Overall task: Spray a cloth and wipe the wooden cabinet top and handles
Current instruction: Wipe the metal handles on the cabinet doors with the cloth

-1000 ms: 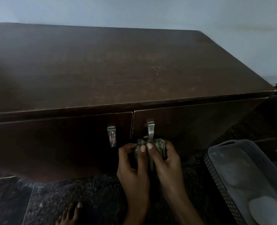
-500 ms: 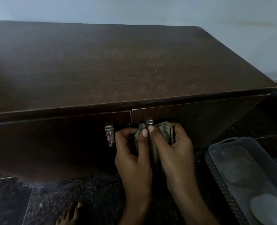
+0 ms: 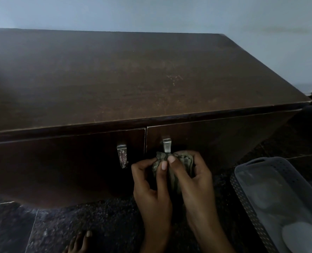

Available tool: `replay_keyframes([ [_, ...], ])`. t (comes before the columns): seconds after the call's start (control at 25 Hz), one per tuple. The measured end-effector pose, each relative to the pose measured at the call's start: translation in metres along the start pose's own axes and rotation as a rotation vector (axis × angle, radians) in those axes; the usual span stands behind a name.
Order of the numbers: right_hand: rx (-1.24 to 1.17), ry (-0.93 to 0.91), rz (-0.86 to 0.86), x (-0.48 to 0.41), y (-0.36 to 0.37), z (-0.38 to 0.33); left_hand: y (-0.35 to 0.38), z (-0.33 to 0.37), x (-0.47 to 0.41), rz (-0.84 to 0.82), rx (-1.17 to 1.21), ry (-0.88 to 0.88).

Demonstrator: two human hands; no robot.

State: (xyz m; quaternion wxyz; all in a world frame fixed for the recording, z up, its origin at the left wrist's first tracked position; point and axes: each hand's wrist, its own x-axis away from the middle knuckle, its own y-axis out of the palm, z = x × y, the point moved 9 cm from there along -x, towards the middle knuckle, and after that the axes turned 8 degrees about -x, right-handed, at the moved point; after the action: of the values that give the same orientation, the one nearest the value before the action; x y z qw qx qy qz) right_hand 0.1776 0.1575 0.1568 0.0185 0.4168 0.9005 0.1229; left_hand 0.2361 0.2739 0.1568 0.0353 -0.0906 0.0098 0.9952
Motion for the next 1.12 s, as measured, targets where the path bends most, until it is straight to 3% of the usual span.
replay_keyframes([
  [0.24, 0.084, -0.115, -0.033, 0.002, -0.001, 0.006, 0.003, -0.015, 0.001, -0.015, 0.005, 0.006],
  [0.68, 0.139, 0.040, 0.059, -0.007, -0.004, 0.032, -0.001, -0.031, -0.004, 0.019, -0.158, -0.063],
  [1.12, 0.215, -0.050, 0.085, -0.007, 0.012, -0.036, -0.001, 0.025, -0.014, -0.045, -0.098, 0.025],
])
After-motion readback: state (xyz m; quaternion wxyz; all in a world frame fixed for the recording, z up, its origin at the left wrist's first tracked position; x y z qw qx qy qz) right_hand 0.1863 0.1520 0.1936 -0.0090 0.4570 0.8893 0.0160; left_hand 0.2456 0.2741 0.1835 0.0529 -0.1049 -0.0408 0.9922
